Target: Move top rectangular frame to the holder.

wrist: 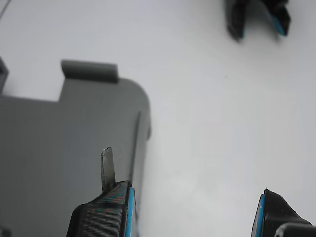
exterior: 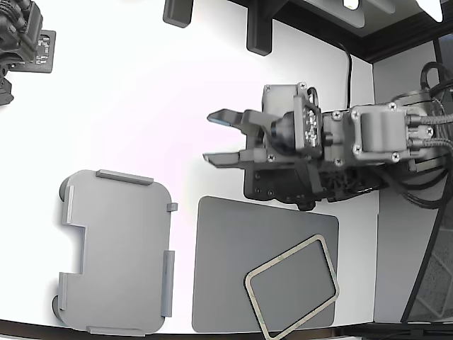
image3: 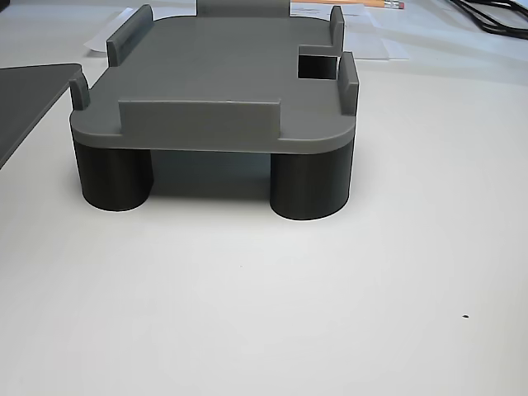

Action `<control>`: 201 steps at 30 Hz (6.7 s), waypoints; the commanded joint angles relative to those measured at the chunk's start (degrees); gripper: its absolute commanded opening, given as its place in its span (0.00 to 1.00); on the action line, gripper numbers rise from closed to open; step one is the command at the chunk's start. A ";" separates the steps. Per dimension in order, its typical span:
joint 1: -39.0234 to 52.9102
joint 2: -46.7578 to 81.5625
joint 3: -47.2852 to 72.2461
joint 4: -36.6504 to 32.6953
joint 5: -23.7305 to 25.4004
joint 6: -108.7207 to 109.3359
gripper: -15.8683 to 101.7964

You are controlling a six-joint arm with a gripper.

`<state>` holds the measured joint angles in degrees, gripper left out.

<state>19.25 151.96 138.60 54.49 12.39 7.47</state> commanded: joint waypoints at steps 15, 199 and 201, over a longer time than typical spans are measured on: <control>30.85 -25.31 -20.04 18.02 4.39 28.92 0.96; 13.54 -64.78 -54.67 31.46 2.37 112.68 0.98; 13.71 -63.37 -56.07 32.17 5.36 106.08 0.98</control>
<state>33.57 85.87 84.99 86.40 15.29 119.71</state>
